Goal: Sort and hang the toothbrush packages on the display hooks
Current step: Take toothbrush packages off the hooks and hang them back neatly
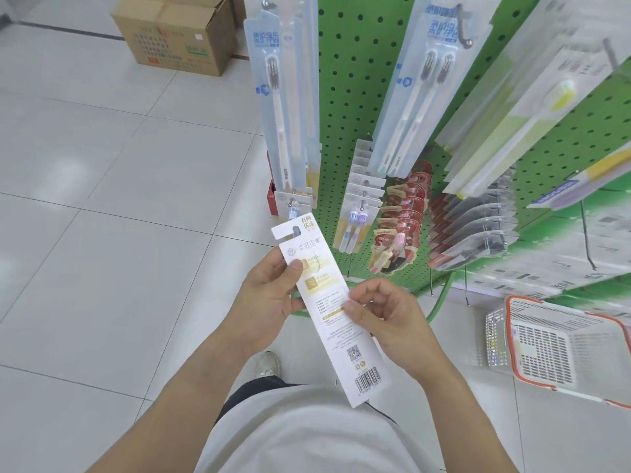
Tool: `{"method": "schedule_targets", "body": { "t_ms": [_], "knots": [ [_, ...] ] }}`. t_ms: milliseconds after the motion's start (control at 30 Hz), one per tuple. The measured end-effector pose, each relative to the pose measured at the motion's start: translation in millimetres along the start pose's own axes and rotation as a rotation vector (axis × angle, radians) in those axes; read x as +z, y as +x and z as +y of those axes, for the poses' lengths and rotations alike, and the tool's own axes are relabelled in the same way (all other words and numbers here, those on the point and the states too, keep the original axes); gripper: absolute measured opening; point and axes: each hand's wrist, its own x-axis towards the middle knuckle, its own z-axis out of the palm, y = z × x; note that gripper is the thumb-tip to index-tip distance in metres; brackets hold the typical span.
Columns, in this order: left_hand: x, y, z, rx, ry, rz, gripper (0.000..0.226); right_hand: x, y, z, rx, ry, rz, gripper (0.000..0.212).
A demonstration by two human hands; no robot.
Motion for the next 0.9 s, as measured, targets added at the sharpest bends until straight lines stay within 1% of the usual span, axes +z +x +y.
{"method": "schedule_targets", "body": {
  "t_ms": [100, 267, 433, 567, 700, 767, 900],
  "knots": [
    [2, -1, 2, -0.002, -0.037, -0.027, 0.032, -2, 0, 4, -0.027, 0.069, 0.001, 0.03],
    [3, -2, 4, 0.012, 0.02, -0.014, 0.031, 0, 0, 6, -0.005, 0.176, -0.012, 0.021],
    [2, -4, 9, 0.039, 0.156, 0.066, 0.028, -3, 0, 5, 0.012, 0.152, 0.01, 0.023],
    [8, -11, 13, 0.066, 0.164, 0.046, 0.032, -7, 1, 6, 0.072, 0.136, -0.008, 0.011],
    [13, -17, 15, 0.086, 0.165, 0.004, 0.037, -8, 1, 3, 0.112, 0.148, -0.002, 0.007],
    [15, -19, 14, 0.101, 0.189, 0.019, 0.035, -8, 1, 4, 0.11, 0.15, -0.001, 0.009],
    [16, -19, 9, 0.14, 0.321, 0.158, 0.027, -9, 0, 5, 0.1, 0.11, 0.006, 0.026]
  ]
}}
